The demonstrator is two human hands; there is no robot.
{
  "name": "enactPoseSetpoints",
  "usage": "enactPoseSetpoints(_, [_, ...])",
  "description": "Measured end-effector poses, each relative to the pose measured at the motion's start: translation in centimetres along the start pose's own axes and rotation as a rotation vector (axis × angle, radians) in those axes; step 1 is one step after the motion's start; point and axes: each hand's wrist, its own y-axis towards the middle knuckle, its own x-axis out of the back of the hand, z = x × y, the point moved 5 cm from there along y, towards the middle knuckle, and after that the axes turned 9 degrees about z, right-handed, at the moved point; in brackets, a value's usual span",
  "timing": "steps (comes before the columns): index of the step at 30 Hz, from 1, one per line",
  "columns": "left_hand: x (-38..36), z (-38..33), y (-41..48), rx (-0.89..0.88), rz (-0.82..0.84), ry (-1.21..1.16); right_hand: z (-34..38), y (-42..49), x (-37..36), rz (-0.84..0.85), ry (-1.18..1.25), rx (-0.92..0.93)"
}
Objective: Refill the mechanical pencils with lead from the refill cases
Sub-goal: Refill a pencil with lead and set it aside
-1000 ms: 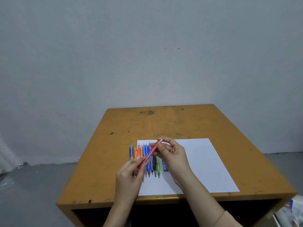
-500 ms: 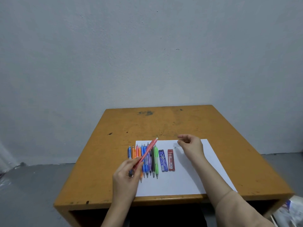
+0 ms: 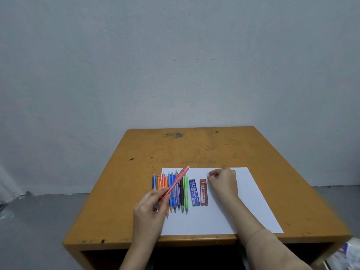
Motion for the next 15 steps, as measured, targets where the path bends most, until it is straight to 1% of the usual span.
enactPoseSetpoints(4, [0.0,0.0,0.1,0.007,0.001,0.005,-0.1,0.2,0.1,-0.007,0.072,-0.034])
enactPoseSetpoints(8, [0.0,-0.1,0.1,-0.001,0.005,-0.005,-0.4,-0.1,0.7,0.022,0.129,-0.078])
enactPoseSetpoints(11, [-0.1,0.0,0.0,-0.007,0.006,-0.018,-0.4,-0.4,1.6,0.027,0.231,-0.084])
enactPoseSetpoints(15, [-0.1,0.3,0.0,-0.01,0.016,-0.028,1.3,-1.0,3.1,0.078,0.421,0.004])
